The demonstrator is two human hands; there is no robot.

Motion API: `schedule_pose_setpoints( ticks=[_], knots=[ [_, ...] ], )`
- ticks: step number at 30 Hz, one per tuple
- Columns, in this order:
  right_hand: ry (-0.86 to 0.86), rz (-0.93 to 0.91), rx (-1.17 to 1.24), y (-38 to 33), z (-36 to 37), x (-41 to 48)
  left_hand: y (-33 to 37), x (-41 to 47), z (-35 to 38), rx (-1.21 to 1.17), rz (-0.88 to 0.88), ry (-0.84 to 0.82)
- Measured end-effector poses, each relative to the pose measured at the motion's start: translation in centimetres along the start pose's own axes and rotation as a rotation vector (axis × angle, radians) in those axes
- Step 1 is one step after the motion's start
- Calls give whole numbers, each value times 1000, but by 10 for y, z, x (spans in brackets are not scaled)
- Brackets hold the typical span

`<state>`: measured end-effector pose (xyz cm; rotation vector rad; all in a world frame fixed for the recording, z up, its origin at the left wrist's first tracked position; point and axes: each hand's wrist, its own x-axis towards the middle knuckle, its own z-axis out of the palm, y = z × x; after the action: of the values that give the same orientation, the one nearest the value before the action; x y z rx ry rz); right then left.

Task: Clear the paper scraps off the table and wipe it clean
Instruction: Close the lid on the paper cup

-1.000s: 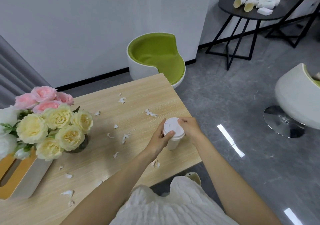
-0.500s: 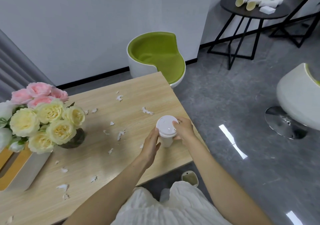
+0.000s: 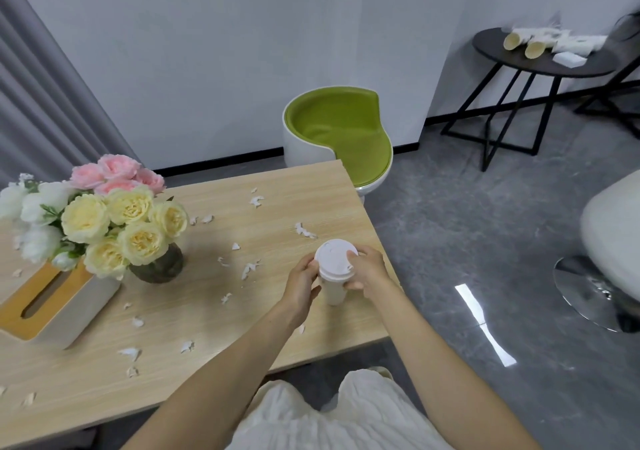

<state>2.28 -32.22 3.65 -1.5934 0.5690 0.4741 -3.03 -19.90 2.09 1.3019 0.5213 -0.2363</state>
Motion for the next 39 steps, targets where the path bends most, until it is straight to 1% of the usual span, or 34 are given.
schedule_pose_setpoints(
  ticks=[4, 6, 10, 13, 15, 17, 20, 22, 27, 30, 32, 35, 37, 39],
  knots=[
    [-140, 112, 55, -1, -9, -4, 6, -1, -2, -74, -51, 16],
    [-163, 139, 71, 2, -12, -5, 10, -1, -5, -101, -64, 36],
    [-159, 113, 74, 7, -14, -7, 15, 0, -12, -16, -74, 45],
    [-96, 74, 32, 10, -12, -9, 15, -1, -18, 44, -74, 24],
    [-91, 46, 21, 11, -9, -12, 15, -3, -21, 93, -76, -21],
    [-110, 24, 32, 11, -5, -19, 16, -5, -23, 156, -83, -100],
    [-64, -29, 45, 15, 0, -27, 18, -8, -26, 210, -63, -215],
    [-31, -47, 66, 15, 3, -35, 22, -9, -32, 224, -45, -257],
    [-19, -75, 71, 11, 24, -58, 36, -21, -67, 277, -41, -345],
    [0, -72, 86, 13, 51, -73, 40, -34, -96, 417, -8, -405],
    [18, -74, 99, 18, 75, -86, 40, -45, -116, 479, 45, -388],
    [25, -70, 111, 31, 119, -110, 41, -72, -153, 493, 189, -326],
    [5, -69, 118, 44, 153, -128, 40, -87, -189, 493, 308, -333],
    [-19, -78, 114, 60, 186, -144, 37, -102, -231, 520, 360, -302]
  ],
)
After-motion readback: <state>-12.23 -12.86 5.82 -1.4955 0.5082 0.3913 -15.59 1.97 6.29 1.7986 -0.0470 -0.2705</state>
